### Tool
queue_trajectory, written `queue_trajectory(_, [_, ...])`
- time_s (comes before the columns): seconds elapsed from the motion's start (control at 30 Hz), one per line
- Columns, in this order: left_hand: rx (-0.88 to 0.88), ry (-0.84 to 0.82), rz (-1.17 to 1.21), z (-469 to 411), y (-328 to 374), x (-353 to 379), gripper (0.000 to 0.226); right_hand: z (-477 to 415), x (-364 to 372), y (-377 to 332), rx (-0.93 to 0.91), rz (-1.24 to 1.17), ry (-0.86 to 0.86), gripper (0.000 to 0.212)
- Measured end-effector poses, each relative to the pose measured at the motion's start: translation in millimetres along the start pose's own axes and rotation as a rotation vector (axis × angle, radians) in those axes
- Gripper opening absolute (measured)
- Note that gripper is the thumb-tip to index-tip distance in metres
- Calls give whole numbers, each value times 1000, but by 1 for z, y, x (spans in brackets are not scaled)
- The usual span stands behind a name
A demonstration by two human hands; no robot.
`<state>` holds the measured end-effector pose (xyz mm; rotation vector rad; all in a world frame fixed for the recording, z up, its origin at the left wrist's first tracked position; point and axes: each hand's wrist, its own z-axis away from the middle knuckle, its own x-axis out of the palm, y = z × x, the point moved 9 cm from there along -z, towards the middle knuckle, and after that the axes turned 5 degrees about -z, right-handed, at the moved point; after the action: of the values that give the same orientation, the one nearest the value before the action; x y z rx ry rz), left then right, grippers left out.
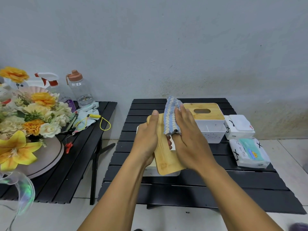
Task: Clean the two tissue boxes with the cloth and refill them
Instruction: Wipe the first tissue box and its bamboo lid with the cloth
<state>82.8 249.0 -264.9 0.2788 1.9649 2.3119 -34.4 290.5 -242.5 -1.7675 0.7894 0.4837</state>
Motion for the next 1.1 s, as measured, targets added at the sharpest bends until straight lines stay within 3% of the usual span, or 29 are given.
queue_trajectory(0.1, [8,-35,-23,-1,2,4,62,-1,-2,-5,-68,35,11,75])
queue_trajectory(0.23, [3,67,-11,-3,4,-6,61,10,17,-13,-182,137,-86,72])
queue_trajectory(0.43, [-32,62,-34,2,-3,6,68,0,8,-1,-37,60,-14,72])
queue_trajectory(0.63, [-134,110,130,-5,-11,-7,58,24,31,-29,-191,89,-185,67])
queue_trajectory(0.9, [-158,252,165,-10,-10,-33,57,44,36,-37,-238,147,-257,66])
queue_trajectory(1.1, [-309,131,304,-2,-27,-5,70,26,35,-25,-138,218,-212,76])
